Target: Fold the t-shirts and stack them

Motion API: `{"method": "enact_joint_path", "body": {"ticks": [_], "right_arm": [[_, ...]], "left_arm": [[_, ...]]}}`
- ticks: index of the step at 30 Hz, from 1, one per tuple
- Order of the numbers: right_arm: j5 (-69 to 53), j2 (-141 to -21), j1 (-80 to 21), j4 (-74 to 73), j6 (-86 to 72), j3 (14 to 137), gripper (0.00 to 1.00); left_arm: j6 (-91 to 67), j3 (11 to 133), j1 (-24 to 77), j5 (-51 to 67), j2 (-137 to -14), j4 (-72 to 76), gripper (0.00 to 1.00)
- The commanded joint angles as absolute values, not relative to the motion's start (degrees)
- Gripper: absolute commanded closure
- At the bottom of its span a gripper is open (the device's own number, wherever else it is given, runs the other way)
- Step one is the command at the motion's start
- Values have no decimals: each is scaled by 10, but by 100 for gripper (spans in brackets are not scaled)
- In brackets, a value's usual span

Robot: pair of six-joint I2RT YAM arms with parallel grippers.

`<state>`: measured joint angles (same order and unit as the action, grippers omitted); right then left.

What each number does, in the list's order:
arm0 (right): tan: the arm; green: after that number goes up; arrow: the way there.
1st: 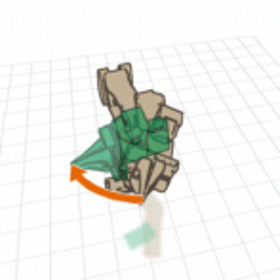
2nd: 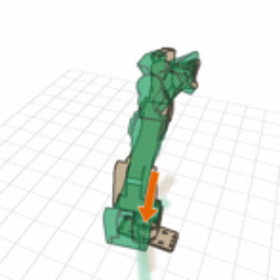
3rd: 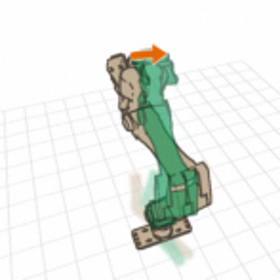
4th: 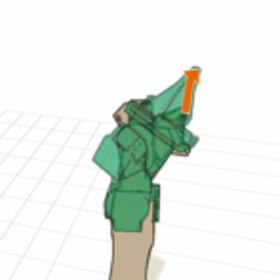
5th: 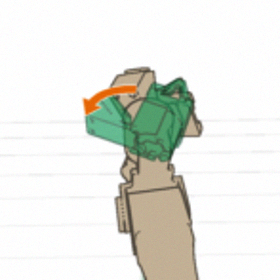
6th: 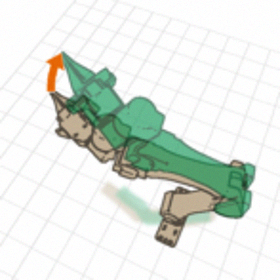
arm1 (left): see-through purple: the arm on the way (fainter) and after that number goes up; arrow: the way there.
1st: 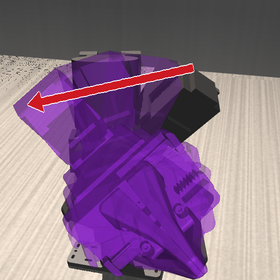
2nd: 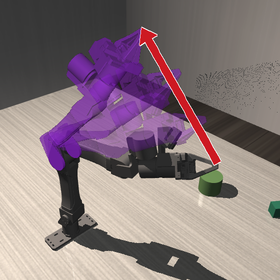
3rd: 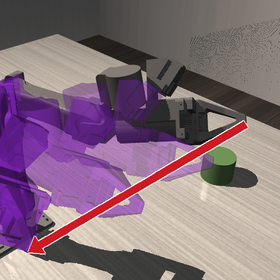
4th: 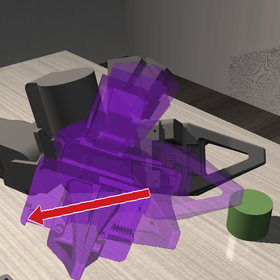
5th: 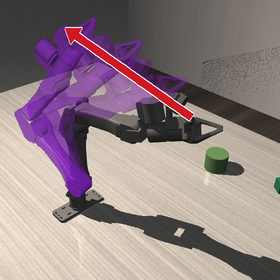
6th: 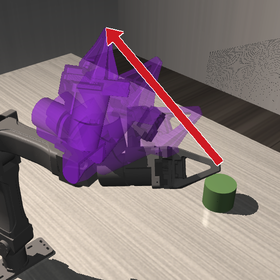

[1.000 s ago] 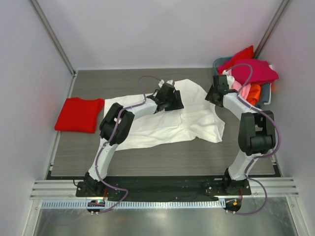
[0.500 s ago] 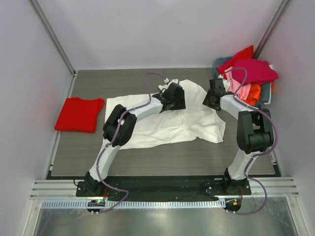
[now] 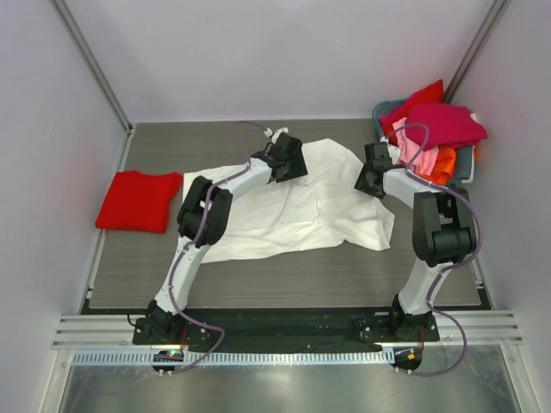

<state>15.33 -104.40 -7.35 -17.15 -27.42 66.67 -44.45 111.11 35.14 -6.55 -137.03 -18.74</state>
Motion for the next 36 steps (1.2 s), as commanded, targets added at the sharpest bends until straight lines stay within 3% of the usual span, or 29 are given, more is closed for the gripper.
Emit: {"method": "enact_joint_path", "body": {"ticks": [1,11,20,26,29,32,36], "right_arm": [[164,-1042,-74,-149,-282,664,50],[168,-1042,-75,-145,-284,658,51],[176,-1036,-75,-145,-283,656,54],[181,-1034,-75,-146,-282,654,67],[178,-1035,-74,-147,-281,657,67],[183,-1038,-75,-147,-281,658,54],[180,-1046,-74,-147,-281,662,54]], "left_arm": [[-424,1131,354,-89,-1378,-212,37],[-403,1297,318,-100,-1466,-335,37],[-373,1141,329,-109,-1337,-215,35],[-295,1032,365,-179,-1226,-134,34],[-287,992,381,-184,-1192,-106,34],[-301,952,389,-141,-1170,-76,35],[-342,928,397,-58,-1175,-55,41]]}}
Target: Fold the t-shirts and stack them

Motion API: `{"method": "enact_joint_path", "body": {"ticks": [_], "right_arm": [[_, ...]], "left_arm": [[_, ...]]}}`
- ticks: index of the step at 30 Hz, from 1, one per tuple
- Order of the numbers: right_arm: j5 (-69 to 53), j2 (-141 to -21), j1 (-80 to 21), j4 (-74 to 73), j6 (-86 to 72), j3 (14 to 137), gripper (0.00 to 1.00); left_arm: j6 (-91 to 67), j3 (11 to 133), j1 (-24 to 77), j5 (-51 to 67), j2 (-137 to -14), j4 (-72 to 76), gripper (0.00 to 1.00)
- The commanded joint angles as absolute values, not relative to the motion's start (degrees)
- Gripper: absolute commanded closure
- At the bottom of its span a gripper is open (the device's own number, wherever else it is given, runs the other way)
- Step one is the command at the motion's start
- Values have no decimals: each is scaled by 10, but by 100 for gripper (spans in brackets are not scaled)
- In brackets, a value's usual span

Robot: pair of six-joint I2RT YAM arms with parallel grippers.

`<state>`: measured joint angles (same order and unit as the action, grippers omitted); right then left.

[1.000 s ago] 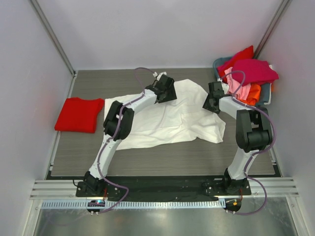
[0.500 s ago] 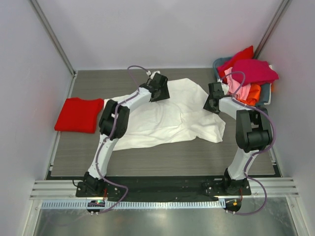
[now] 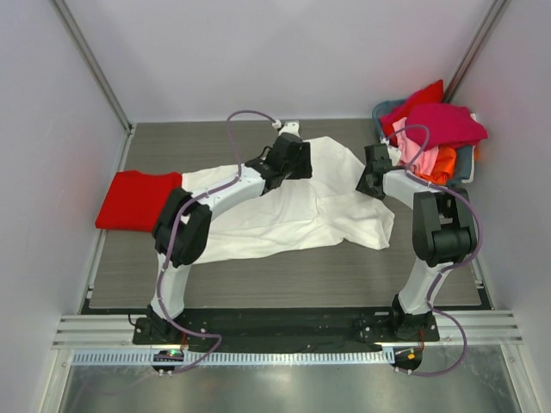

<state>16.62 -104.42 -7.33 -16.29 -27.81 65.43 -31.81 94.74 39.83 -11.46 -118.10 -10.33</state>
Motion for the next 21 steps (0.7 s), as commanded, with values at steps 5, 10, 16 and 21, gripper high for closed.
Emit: {"method": "enact_joint_path", "body": {"ticks": [5,10,16,21], "right_arm": [[178,-1061,-75,-149,-281,667,58],[185,-1049,-75,-150,-280,663,73],[192,-1036,-75,-149,-280,659,73],[192,-1034,-75,-150,-279,660,70]], "left_arm": [[-369,939,406,-20,-1209,-51,43],[-375,957,417,-2,-1234,-54,49],[-374,969,423,17,-1252,-72,52],[-373,983,425,21,-1265,-77,55]]}}
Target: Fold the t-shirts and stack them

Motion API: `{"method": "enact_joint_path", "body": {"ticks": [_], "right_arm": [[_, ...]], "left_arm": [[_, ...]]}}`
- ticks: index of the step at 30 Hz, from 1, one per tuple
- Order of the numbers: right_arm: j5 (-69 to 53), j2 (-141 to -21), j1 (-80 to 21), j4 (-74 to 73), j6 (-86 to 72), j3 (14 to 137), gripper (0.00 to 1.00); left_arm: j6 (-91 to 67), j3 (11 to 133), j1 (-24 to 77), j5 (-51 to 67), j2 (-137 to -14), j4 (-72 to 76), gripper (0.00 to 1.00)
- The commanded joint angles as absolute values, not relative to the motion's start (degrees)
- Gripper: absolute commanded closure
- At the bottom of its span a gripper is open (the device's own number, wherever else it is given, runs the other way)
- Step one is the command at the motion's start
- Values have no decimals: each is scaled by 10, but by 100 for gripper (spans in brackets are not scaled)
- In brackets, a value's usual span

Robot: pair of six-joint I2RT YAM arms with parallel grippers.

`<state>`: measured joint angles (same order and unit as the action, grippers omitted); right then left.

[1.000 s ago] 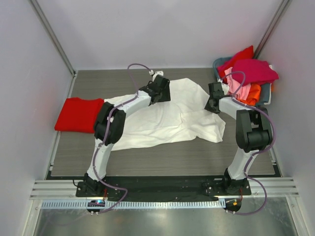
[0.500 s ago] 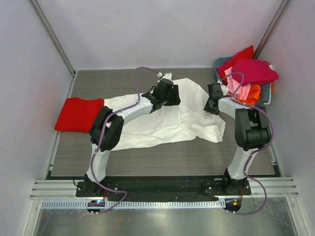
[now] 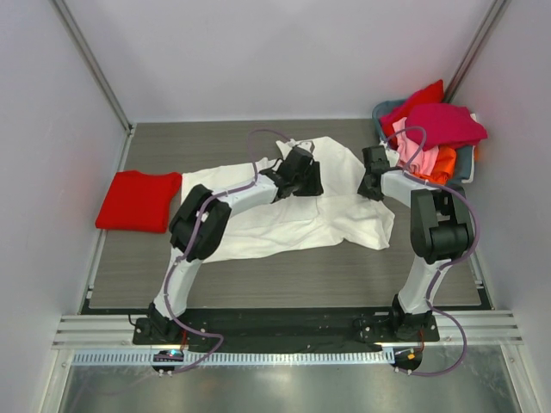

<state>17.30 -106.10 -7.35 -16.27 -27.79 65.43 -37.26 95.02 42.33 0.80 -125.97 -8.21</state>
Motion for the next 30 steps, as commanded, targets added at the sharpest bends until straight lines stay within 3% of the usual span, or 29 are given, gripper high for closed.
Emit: {"method": "enact_joint_path", "body": {"ticks": [1,14,20,22,23,30], "right_arm": [[192,-1034,-74,-150,-279,659,70],[189,-1035,-76,-149,-279,657,70],[190,-1034,-75,-149,-280,657,72],[192,-1032,-76,-149,-280,657,73],[193,-1031,-75,-149,-280,657,73],[195,-1028,-75,-149,-280,655,73]], "left_arm": [[-373,987,426,25,-1268,-83,56],[-384,1020,432,28,-1306,-153,57],[-380,1030,433,34,-1310,-150,65],[-376,1038,434,36,-1314,-150,78],[-375,1041,434,39,-1317,-149,80],[-372,1052,437,44,-1323,-150,78]]}}
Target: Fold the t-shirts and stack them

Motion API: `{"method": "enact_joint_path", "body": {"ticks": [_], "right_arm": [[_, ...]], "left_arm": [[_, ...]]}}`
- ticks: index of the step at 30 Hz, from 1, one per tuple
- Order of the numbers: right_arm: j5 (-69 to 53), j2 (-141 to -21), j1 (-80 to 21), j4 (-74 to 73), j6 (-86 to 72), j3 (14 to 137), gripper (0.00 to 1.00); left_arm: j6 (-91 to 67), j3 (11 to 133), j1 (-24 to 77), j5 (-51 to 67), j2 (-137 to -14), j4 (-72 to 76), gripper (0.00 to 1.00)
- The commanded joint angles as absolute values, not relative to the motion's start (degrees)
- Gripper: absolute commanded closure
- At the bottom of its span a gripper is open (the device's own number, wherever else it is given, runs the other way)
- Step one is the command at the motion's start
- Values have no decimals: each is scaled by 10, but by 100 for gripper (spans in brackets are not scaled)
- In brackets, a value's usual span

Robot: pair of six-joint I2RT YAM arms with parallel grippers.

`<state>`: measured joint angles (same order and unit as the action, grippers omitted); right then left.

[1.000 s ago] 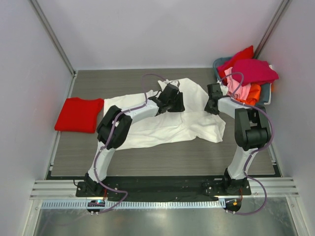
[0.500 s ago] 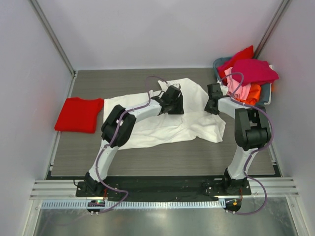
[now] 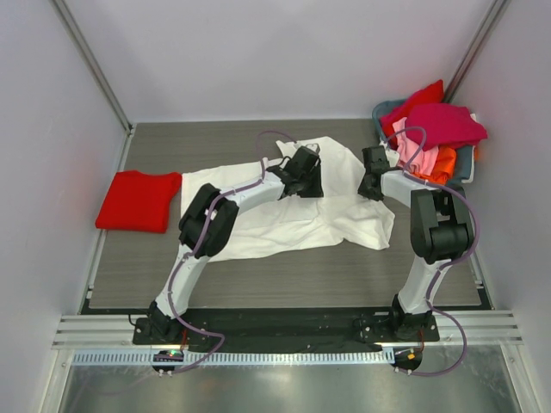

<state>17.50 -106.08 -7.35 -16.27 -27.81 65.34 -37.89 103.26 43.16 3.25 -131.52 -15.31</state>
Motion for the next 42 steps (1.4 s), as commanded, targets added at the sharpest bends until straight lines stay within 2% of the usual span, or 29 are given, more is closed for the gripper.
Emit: {"method": "enact_joint_path", "body": {"ticks": [1,6,10,13,14,17,21,23,25,26,27,42], "right_arm": [[194,-1028,-75,-149,-280,655,74],[192,-1029,-75,-149,-280,656,73],[192,-1031,-75,-149,-280,656,73],[194,-1030,-75,-149,-280,656,74],[194,-1029,-75,-149,-280,656,74],[198,-1025,-75,-150,-279,655,74],[207,-1005,-75,-153,-277,650,77],[210,-996,-75,-154,-276,643,86],[212,-986,-75,-154,-276,642,89],[212,-984,-74,-155,-274,642,95],[211,-983,-75,-156,-274,642,98],[215,-965,-74,-149,-270,643,98]], "left_arm": [[-372,1054,437,43,-1324,-151,77],[-371,1060,437,32,-1327,-171,71],[-371,1089,438,32,-1353,-206,71],[-373,1102,438,44,-1359,-211,84],[-373,1100,438,44,-1357,-210,92],[-369,1092,438,38,-1344,-199,99],[-368,1058,437,40,-1321,-163,100],[-368,1043,437,40,-1311,-147,100],[-366,1016,438,38,-1292,-121,100],[-366,1008,438,36,-1285,-114,100],[-365,999,437,33,-1278,-100,100],[-365,900,438,25,-1210,-7,100]]}}
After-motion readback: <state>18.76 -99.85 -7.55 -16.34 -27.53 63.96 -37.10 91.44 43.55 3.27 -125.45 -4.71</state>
